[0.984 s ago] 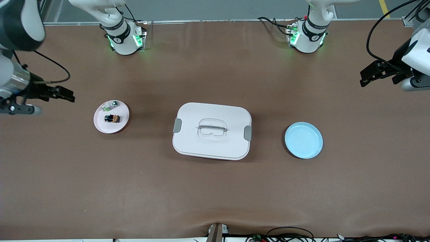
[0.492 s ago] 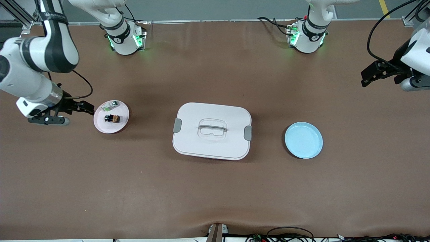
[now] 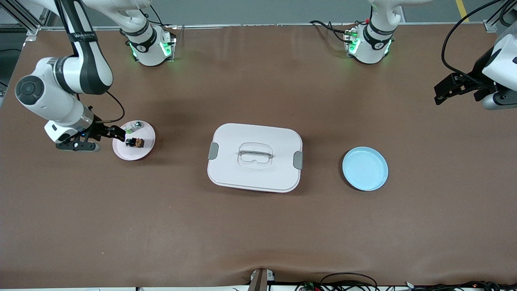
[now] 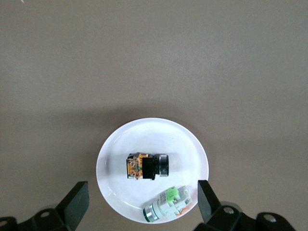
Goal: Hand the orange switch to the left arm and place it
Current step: 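Move the right gripper down over the switch on the pink plate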
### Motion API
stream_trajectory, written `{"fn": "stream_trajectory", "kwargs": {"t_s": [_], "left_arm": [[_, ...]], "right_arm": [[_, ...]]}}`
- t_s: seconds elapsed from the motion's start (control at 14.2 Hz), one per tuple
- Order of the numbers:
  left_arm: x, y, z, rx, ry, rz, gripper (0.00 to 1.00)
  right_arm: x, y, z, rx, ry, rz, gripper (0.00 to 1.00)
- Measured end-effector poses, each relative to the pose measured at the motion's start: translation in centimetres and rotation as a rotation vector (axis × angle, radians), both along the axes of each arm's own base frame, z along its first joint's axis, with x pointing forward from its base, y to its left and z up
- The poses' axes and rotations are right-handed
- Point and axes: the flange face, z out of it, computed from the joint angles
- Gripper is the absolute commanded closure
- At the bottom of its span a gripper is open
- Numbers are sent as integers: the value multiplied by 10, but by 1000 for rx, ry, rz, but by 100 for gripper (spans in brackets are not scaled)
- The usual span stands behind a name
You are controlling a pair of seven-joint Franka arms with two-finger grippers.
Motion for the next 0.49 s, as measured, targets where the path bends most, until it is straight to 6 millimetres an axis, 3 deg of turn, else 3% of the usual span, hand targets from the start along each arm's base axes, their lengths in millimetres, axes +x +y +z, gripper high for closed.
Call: {"fn": "stream_trajectory", "kwargs": {"t_s": [0.49], "left_arm": [[0,3,0,0,0,6,0]], "right_arm": [[0,0,-57,-2,69,1,0]]}}
